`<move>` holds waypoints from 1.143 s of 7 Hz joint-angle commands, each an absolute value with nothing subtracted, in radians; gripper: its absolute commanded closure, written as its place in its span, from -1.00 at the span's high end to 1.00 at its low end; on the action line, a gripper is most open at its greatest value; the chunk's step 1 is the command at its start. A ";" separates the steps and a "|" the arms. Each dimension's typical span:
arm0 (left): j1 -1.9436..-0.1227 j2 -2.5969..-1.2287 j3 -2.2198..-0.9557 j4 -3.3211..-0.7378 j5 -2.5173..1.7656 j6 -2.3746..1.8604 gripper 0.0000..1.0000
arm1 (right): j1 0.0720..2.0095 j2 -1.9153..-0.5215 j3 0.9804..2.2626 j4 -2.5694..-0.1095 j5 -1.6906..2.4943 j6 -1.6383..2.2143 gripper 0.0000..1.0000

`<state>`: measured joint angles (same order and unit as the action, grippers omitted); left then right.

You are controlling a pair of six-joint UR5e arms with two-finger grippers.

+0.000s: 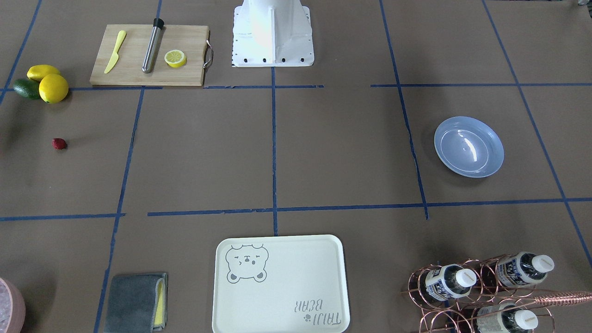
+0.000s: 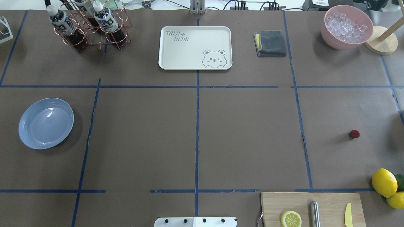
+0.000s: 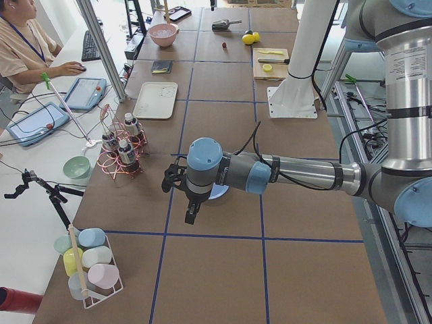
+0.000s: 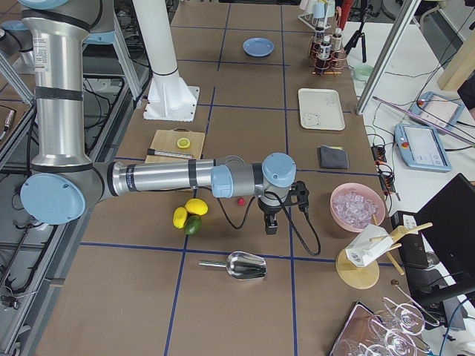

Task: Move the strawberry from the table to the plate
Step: 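Move the left gripper down toward the light blue plate's rim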

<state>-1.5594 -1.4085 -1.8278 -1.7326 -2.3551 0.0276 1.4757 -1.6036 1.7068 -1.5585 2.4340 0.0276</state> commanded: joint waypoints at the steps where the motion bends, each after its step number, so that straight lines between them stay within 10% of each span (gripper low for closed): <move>1: -1.555 -1.394 -1.836 -1.729 -2.362 0.079 1.00 | 1.476 -1.603 1.707 -1.559 2.434 0.028 1.00; 8: -1.361 -1.385 -1.689 -1.979 -2.445 0.026 1.00 | 1.476 -1.608 1.715 -1.557 2.434 0.026 1.00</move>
